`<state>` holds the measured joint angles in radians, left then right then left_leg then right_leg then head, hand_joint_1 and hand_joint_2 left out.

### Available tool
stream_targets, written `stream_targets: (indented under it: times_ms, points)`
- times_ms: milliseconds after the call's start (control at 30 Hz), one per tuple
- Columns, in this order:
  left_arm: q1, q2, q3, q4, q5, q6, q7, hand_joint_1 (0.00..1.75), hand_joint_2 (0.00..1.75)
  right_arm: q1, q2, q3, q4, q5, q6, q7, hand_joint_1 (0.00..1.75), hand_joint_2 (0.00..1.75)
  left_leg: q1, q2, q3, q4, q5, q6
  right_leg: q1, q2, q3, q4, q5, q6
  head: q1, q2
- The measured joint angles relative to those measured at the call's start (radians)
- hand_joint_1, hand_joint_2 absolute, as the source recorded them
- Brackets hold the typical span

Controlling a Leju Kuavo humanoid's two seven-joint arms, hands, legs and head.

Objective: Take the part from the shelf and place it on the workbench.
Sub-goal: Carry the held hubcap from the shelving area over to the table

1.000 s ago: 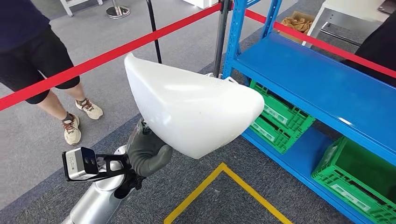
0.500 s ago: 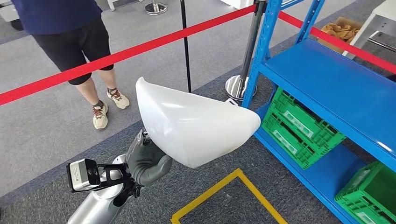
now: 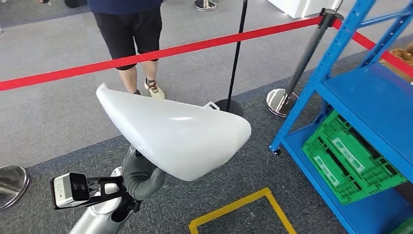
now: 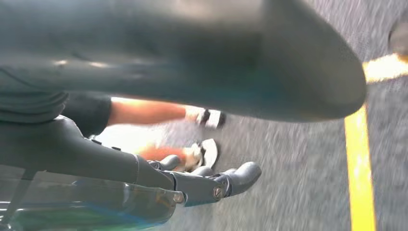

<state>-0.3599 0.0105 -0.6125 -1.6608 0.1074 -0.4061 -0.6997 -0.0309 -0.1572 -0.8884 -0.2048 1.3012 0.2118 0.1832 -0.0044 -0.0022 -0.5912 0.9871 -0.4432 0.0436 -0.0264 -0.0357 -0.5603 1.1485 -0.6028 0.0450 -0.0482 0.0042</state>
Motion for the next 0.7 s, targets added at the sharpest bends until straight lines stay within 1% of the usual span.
stream_targets:
  times_ms: [33, 67, 100, 133, 167, 200, 233, 267, 300, 333, 367, 400, 433, 467, 500, 533, 567, 600, 633, 667, 700]
  points:
    - [0.003, -0.001, 0.001, -0.001, 0.000, -0.005, 0.000, 1.75, 1.75, 0.003, -0.011, -0.004, 0.000, 0.000, -0.003, -0.001, 0.00, 0.00, -0.001, -0.015, 0.000, 0.000, 0.001, 0.003, 0.001, 0.020, -0.039, 0.075, -0.027, 0.001, 0.002, 0.000]
    - [0.007, -0.003, 0.001, -0.001, 0.000, -0.010, 0.000, 1.75, 1.75, 0.007, -0.021, -0.006, 0.000, 0.000, -0.005, -0.002, 0.00, 0.00, -0.001, -0.030, 0.000, 0.000, 0.001, 0.003, 0.001, 0.030, -0.072, 0.132, -0.041, 0.001, 0.004, 0.000]
    - [0.010, -0.003, 0.001, -0.001, 0.000, -0.015, 0.000, 1.75, 1.75, 0.009, -0.029, -0.008, -0.001, 0.000, -0.006, -0.003, 0.00, 0.00, -0.002, -0.046, 0.000, 0.001, 0.001, 0.003, 0.001, 0.033, -0.088, 0.150, -0.034, 0.001, 0.005, 0.000]
    - [0.012, -0.004, 0.002, -0.001, 0.000, -0.020, 0.000, 1.75, 1.75, 0.011, -0.036, -0.010, -0.001, 0.000, -0.008, -0.004, 0.00, 0.00, -0.001, -0.061, 0.002, 0.002, 0.001, 0.003, -0.001, 0.035, -0.083, 0.124, -0.006, 0.001, 0.006, 0.000]
    - [0.013, -0.005, 0.002, -0.001, 0.000, -0.026, 0.000, 1.75, 1.75, 0.011, -0.041, -0.013, -0.002, 0.000, -0.010, -0.006, 0.00, 0.00, 0.000, -0.076, 0.003, 0.004, 0.001, 0.001, -0.004, 0.043, -0.060, 0.059, 0.035, 0.001, 0.007, 0.000]
    - [0.013, -0.006, 0.002, -0.002, 0.001, -0.034, 0.000, 1.75, 1.75, 0.011, -0.046, -0.016, -0.002, 0.000, -0.013, -0.009, 0.00, 0.00, 0.002, -0.090, 0.002, 0.009, 0.000, -0.003, -0.009, 0.066, -0.029, -0.016, 0.071, 0.003, 0.008, 0.000]
    - [0.013, -0.007, 0.002, -0.002, 0.003, -0.041, 0.000, 1.75, 1.75, 0.011, -0.050, -0.019, -0.003, 0.000, -0.015, -0.011, 0.00, 0.00, 0.001, -0.104, -0.002, 0.015, -0.002, -0.008, -0.012, 0.087, -0.004, -0.079, 0.096, 0.004, 0.008, 0.000]
    - [0.013, -0.008, 0.002, -0.002, 0.004, -0.048, 0.000, 1.75, 1.75, 0.011, -0.053, -0.022, -0.003, 0.000, -0.018, -0.013, 0.00, 0.00, 0.001, -0.116, -0.007, 0.021, -0.003, -0.014, -0.014, 0.103, 0.011, -0.117, 0.107, 0.004, 0.008, 0.000]
    - [0.013, -0.009, 0.002, -0.003, 0.006, -0.053, 0.000, 1.75, 1.75, 0.010, -0.056, -0.024, -0.004, 0.000, -0.019, -0.014, 0.00, 0.00, 0.001, -0.127, -0.013, 0.023, -0.003, -0.020, -0.013, 0.111, 0.016, -0.129, 0.106, 0.000, 0.008, 0.000]
    - [0.013, -0.010, 0.003, -0.003, 0.006, -0.055, 0.000, 1.75, 1.75, 0.009, -0.058, -0.025, -0.004, 0.000, -0.020, -0.015, 0.00, 0.00, 0.002, -0.138, -0.016, 0.023, -0.001, -0.027, -0.009, 0.100, 0.017, -0.130, 0.106, -0.006, 0.008, 0.000]
    - [0.014, -0.011, 0.004, -0.004, 0.006, -0.057, 0.000, 1.75, 1.75, 0.008, -0.061, -0.025, -0.005, 0.000, -0.020, -0.015, 0.00, 0.00, 0.005, -0.143, -0.019, 0.022, 0.002, -0.032, -0.008, 0.087, 0.018, -0.129, 0.108, -0.012, 0.008, 0.000]
    - [0.014, -0.011, 0.005, -0.004, 0.007, -0.057, 0.000, 1.75, 1.75, 0.007, -0.063, -0.025, -0.006, 0.000, -0.020, -0.015, 0.00, 0.00, 0.005, -0.129, -0.024, 0.028, -0.002, -0.036, -0.007, 0.075, 0.020, -0.130, 0.110, -0.019, 0.007, 0.000]
    - [0.014, -0.011, 0.005, -0.005, 0.007, -0.057, 0.000, 1.75, 1.75, 0.005, -0.065, -0.026, -0.006, 0.000, -0.020, -0.016, 0.00, 0.00, 0.004, -0.101, -0.035, 0.048, -0.016, -0.040, -0.007, 0.063, 0.021, -0.131, 0.112, -0.026, 0.004, 0.000]
    - [0.014, -0.012, 0.006, -0.006, 0.007, -0.058, 0.000, 1.75, 1.75, 0.005, -0.066, -0.026, -0.007, 0.000, -0.021, -0.016, 0.00, 0.00, 0.003, -0.066, -0.056, 0.091, -0.041, -0.042, -0.006, 0.050, 0.020, -0.132, 0.114, -0.031, 0.002, 0.000]
    - [0.014, -0.013, 0.006, -0.006, 0.008, -0.060, 0.000, 1.75, 1.75, 0.006, -0.069, -0.027, -0.007, 0.000, -0.022, -0.017, 0.00, 0.00, 0.003, -0.031, -0.088, 0.155, -0.076, -0.045, -0.003, 0.037, 0.019, -0.132, 0.114, -0.035, -0.001, 0.000]
    - [0.014, -0.013, 0.005, -0.006, 0.009, -0.062, 0.000, 1.75, 1.75, 0.009, -0.070, -0.027, -0.007, 0.001, -0.024, -0.018, 0.00, 0.00, 0.004, -0.015, -0.123, 0.229, -0.109, -0.047, 0.000, 0.022, 0.018, -0.132, 0.113, -0.037, -0.002, 0.000]
    - [0.015, -0.014, 0.005, -0.006, 0.010, -0.065, 0.000, 1.75, 1.75, 0.011, -0.072, -0.028, -0.008, 0.004, -0.026, -0.019, 0.00, 0.00, 0.005, -0.008, -0.153, 0.291, -0.132, -0.047, 0.002, 0.006, 0.016, -0.131, 0.113, -0.038, -0.002, 0.000]
    - [0.016, -0.014, 0.004, -0.007, 0.011, -0.067, 0.000, 1.75, 1.75, 0.012, -0.074, -0.028, -0.008, 0.009, -0.027, -0.021, 0.00, 0.00, 0.006, -0.007, -0.167, 0.322, -0.137, -0.047, 0.003, -0.010, 0.015, -0.131, 0.113, -0.038, -0.002, 0.000]
    - [0.017, -0.014, 0.004, -0.008, 0.011, -0.069, 0.001, 1.75, 1.75, 0.011, -0.076, -0.028, -0.008, 0.014, -0.028, -0.023, 0.00, 0.00, 0.005, -0.005, -0.160, 0.311, -0.124, -0.045, 0.004, -0.024, 0.016, -0.131, 0.112, -0.038, -0.002, 0.000]
    - [0.018, -0.014, 0.004, -0.011, 0.011, -0.069, 0.002, 1.75, 1.75, 0.008, -0.077, -0.028, -0.008, 0.019, -0.027, -0.024, 0.00, 0.00, 0.005, 0.001, -0.129, 0.258, -0.096, -0.042, 0.005, -0.038, 0.017, -0.131, 0.111, -0.038, -0.002, 0.000]
    - [0.018, -0.014, 0.003, -0.015, 0.011, -0.070, 0.004, 1.75, 1.75, 0.005, -0.079, -0.028, -0.008, 0.025, -0.025, -0.024, 0.00, 0.00, 0.002, 0.020, -0.084, 0.180, -0.066, -0.037, 0.005, -0.050, 0.019, -0.131, 0.110, -0.037, -0.002, 0.000]
